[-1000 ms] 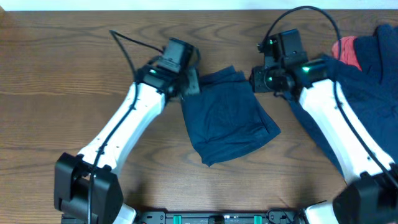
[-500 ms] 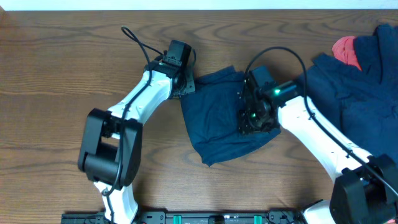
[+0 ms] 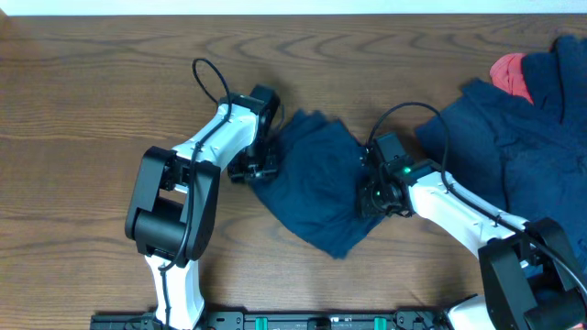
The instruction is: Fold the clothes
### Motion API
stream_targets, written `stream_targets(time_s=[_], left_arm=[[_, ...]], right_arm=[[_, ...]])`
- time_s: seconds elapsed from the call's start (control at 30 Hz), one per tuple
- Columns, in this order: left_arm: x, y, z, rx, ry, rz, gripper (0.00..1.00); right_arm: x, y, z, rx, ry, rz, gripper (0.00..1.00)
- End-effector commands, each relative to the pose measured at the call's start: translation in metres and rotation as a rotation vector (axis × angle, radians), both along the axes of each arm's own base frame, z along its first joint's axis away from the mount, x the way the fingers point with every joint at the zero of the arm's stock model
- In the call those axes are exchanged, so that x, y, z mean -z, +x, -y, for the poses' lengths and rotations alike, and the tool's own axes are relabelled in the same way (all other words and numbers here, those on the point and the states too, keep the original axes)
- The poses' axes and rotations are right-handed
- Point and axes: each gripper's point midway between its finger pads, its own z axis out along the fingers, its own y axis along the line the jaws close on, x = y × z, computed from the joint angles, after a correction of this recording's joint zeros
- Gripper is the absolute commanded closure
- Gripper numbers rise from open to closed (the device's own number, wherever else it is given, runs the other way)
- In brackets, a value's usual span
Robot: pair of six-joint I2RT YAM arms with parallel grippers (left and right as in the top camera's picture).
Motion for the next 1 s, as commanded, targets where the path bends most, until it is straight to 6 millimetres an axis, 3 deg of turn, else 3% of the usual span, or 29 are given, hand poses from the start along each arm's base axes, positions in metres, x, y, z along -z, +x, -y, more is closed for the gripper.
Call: stream_targets(time_s=[0.0, 0.17, 0.27, 0.4, 0.53, 0.6, 0.77, 0.97], left_arm=[[0.003, -0.038, 0.013, -0.012, -0.078, -0.163, 0.54], [-0.009, -0.060, 0.034, 0.001, -0.131, -0.235, 0.55], [-0.023, -0.060, 0.041, 0.024, -0.144, -0.192, 0.55], [-0.049, -0.038, 0.035, 0.013, -0.138, -0.032, 0.53], [-0.076, -0.002, 0.027, -0.006, -0.162, 0.176, 0.36], [-0.085, 0.017, 0.029, -0.018, -0.195, 0.261, 0.34], [-0.079, 0.037, 0.036, -0.004, -0.222, 0.321, 0.34], [-0.045, 0.040, 0.037, 0.080, -0.202, 0.268, 0.30]], right_arm=[[0.001, 0.035, 0.036, 0.084, -0.147, 0.147, 0.50], [-0.022, 0.087, 0.027, 0.055, -0.088, 0.370, 0.44], [-0.028, 0.096, 0.022, 0.057, -0.063, 0.413, 0.42], [-0.025, 0.090, 0.018, 0.042, -0.044, 0.385, 0.42], [-0.021, 0.083, 0.021, 0.039, -0.056, 0.354, 0.41], [-0.020, 0.082, 0.022, 0.038, -0.059, 0.346, 0.41], [-0.019, 0.080, 0.022, 0.038, -0.061, 0.339, 0.41], [-0.017, 0.078, 0.022, 0.035, -0.063, 0.327, 0.41]])
